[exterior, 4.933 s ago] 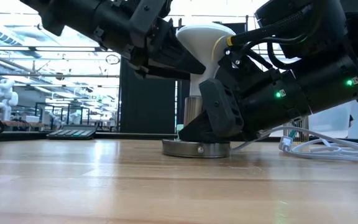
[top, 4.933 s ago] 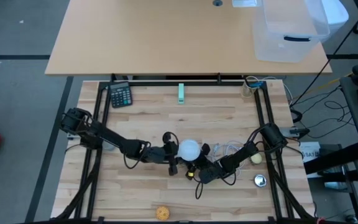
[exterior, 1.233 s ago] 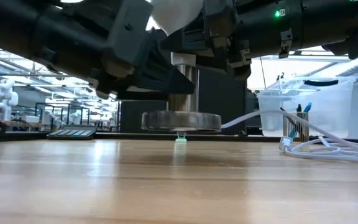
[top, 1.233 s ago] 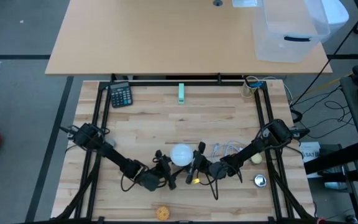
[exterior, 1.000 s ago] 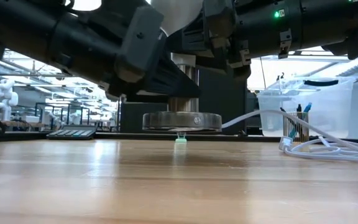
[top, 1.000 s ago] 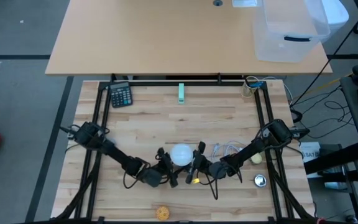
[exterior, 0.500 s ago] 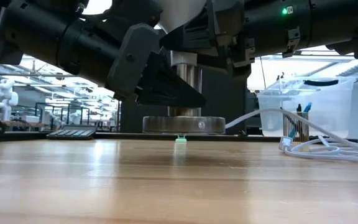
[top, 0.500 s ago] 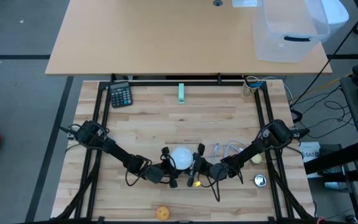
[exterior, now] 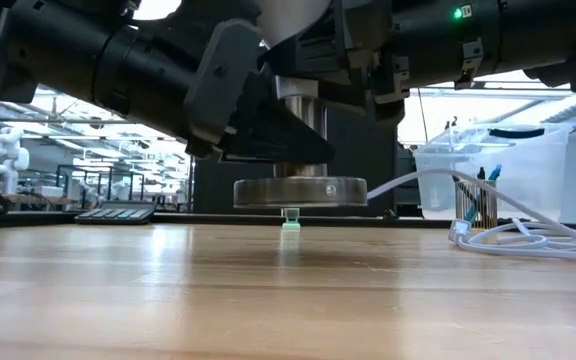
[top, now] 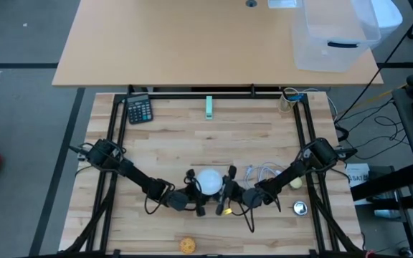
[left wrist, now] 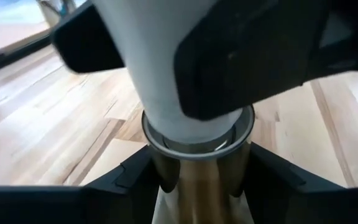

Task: Screw lightbulb
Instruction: Remove the white lightbulb from the silver lamp

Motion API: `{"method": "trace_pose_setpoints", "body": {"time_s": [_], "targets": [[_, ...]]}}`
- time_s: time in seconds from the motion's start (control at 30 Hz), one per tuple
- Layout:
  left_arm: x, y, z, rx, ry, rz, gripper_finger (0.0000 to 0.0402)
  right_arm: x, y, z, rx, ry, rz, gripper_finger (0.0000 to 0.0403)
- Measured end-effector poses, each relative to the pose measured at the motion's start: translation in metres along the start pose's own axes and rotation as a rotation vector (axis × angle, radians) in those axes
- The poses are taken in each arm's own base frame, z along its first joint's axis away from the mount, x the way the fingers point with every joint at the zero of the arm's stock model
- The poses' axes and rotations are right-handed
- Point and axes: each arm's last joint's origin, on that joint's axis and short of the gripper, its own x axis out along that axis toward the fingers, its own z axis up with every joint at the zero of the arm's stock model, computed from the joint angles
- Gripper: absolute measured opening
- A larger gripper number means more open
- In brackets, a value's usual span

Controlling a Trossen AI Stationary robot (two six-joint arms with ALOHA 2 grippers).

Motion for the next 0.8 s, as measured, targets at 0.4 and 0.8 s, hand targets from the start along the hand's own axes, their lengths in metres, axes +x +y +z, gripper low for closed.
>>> {"method": "trace_pose_setpoints", "body": {"time_s": [0.4,0.8], "targets": [[-0.002,0.002,0.001,-0.21,-0.038,0.123,0.0192,0.003,0.0,0.004,0.003,-0.015,-0.044,0.0138],[-0.002,0.005,0.002,-0.3,-0.081,0.223,0.0192,0.019,0.006,0.015,-0.065,0.015,-0.113,0.0135]]}}
